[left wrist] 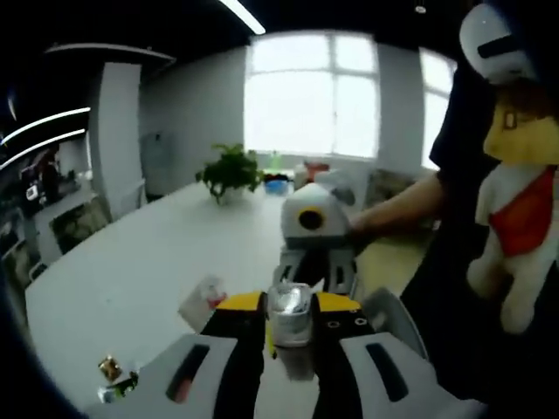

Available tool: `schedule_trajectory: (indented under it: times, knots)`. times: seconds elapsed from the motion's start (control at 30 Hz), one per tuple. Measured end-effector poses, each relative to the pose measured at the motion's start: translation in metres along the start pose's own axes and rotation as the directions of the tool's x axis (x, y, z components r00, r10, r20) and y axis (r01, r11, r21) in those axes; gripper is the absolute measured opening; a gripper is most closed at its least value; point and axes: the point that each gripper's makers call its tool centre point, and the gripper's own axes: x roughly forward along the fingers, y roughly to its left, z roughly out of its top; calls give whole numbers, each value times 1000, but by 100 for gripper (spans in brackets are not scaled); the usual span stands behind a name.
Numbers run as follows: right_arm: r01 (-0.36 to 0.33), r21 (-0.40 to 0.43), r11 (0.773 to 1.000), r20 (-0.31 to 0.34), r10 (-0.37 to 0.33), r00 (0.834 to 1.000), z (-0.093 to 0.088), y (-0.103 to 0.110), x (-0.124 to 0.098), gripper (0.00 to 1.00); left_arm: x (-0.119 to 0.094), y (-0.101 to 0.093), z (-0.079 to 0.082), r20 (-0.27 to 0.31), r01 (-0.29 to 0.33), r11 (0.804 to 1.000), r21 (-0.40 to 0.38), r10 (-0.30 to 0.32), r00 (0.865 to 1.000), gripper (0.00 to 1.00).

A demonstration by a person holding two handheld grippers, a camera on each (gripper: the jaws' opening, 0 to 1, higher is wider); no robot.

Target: Arrange the skincare products in the storage area until every visible bottle or jar stands upright without overlapping.

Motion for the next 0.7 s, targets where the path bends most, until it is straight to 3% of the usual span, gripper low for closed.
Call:
schedule_trajectory:
  times: [0.27, 0.37, 0.43, 0.7]
  knots:
    - [-7, 4, 1000, 7, 7, 1000, -3, -1, -16, 19, 13, 0, 2, -18, -16, 998, 54, 17, 1000, 23]
    - [-1, 0, 1000, 10, 1, 1000, -4, -4, -20, 19, 17, 1, -3, -73, -5, 996, 92, 12, 997, 31]
    - [7, -9, 1000, 8, -7, 1000, -5, -6, -22, 19, 19, 1, -12, -141, 12, 991, 132, 7, 990, 34]
    - [25, -54, 998, -55, -28, 998, -22, -11, -24, 19, 33, 0, -26, -264, 79, 973, 216, -20, 964, 26]
